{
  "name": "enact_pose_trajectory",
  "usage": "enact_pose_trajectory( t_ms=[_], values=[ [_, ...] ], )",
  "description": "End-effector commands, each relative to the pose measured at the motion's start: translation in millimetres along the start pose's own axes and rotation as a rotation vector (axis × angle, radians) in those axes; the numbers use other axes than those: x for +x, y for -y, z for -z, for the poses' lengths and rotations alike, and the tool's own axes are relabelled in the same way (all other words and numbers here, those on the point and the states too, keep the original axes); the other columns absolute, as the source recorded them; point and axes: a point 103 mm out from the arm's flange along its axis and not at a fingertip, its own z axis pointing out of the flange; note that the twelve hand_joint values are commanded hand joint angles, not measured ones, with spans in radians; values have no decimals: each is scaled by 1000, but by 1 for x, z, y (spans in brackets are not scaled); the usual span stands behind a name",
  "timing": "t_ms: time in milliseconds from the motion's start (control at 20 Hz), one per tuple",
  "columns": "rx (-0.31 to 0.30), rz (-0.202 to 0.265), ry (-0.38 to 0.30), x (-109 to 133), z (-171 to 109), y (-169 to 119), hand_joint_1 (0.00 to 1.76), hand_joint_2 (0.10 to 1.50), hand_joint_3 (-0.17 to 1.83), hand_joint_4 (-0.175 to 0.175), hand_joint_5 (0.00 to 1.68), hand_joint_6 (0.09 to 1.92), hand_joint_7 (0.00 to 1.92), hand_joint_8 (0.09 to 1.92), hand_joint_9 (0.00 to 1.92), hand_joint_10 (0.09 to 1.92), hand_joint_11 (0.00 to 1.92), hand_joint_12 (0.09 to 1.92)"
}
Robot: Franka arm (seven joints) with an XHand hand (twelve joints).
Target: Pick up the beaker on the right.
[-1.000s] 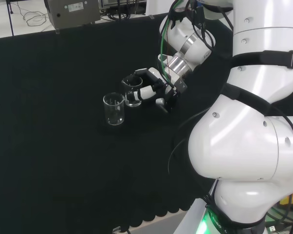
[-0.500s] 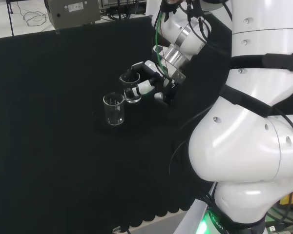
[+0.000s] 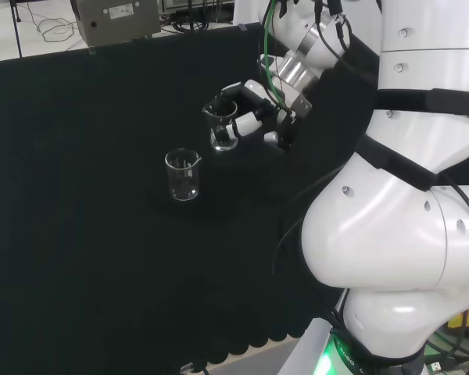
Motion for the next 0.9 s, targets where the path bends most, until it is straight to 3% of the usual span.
enact_pose_trajectory(
  t_ms=[50,400,900],
  values=[
    [61,-16,189,17,48,19,1299,678,708,-175,1130,910,1185,894,1497,778,1125,783],
    [132,-28,316,34,66,46,1299,675,716,-175,1128,917,1183,901,1499,783,1123,785],
    [240,-61,385,52,61,67,1299,671,727,-175,1126,926,1180,910,1503,792,1121,790]
  ],
)
